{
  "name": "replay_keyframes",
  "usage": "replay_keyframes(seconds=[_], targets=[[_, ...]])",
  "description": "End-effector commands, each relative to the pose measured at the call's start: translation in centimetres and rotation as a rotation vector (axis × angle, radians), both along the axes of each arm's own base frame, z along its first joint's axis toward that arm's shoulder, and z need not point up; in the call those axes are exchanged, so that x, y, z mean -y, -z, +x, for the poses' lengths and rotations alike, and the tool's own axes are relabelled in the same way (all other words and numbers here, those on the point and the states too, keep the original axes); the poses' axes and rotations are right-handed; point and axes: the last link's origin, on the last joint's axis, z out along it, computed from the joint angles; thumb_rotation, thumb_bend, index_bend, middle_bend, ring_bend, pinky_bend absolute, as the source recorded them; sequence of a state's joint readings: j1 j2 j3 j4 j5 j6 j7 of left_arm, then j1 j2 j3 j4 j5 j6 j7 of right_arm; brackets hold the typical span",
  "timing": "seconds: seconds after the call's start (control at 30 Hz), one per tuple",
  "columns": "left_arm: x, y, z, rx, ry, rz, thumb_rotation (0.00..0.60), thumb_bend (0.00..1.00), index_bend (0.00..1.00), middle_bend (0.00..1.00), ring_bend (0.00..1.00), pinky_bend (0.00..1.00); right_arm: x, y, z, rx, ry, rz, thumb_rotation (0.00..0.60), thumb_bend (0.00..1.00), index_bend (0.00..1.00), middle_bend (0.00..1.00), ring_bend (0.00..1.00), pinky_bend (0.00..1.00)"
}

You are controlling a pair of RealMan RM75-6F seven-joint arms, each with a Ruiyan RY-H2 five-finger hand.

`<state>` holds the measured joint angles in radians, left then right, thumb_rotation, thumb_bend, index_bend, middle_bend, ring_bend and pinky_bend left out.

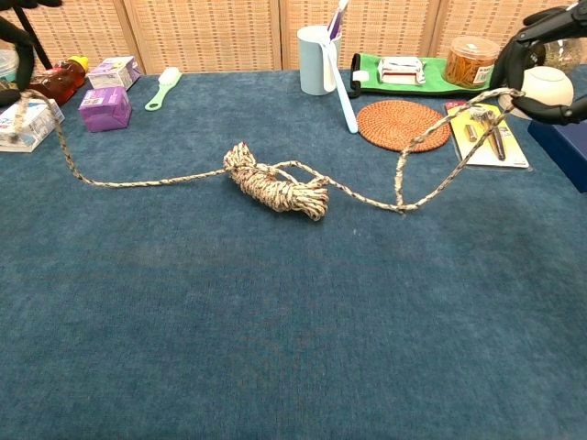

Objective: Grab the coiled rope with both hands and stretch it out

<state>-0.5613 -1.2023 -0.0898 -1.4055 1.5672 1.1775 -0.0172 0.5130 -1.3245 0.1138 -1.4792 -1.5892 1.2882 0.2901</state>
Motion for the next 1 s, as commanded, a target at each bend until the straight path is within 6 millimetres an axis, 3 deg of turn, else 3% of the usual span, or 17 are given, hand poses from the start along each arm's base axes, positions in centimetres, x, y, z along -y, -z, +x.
replay_keyframes(seconds=[0.03,0.2,0.27,0.37,0.67,1.0], targets=[[0.1,1.4,1.2,0.004,0.023,-0.04,0.6,0.56,0.68,0.03,0.0,0.0,-0.3,0.6,0.5,-0.018,-0.009,0.029,0.6,0.48,0.62,0.37,0.19,0.0],[0.7,2.4,2.2,-0.022,-0.004,-0.124,0.6,0.45,0.07,0.0,0.0,0.0,-0.7,1.0,0.3,-0.077,0.004,0.058,0.6,0.48,0.25,0.12,0.01,0.0],[0.9,2.5,2.5,-0.027,-0.012,-0.14,0.6,0.39,0.0,0.0,0.0,0.0,-0.7,0.9,0.2,-0.092,0.015,0.059,0.6,0.48,0.12,0.04,0.0,0.0],[1.1,2.4,2.8,-0.027,-0.027,-0.155,0.6,0.31,0.0,0.0,0.0,0.0,-0.7,0.6,0.0,-0.107,0.029,0.053,0.6,0.48,0.01,0.0,0.0,0.0],[2.1,0.3,1.8,0.004,-0.087,-0.088,0.6,0.27,0.0,0.0,0.0,0.0,-0.8,-1.3,-1.7,-0.111,0.084,-0.02,0.6,0.48,0.0,0.0,0.0,0.0],[5.3,-2.2,-2.5,0.04,-0.238,0.004,0.6,0.27,0.0,0.0,0.0,0.0,-2.8,-3.6,-5.7,-0.183,0.192,-0.108,0.6,0.48,0.14,0.05,0.0,0.0]])
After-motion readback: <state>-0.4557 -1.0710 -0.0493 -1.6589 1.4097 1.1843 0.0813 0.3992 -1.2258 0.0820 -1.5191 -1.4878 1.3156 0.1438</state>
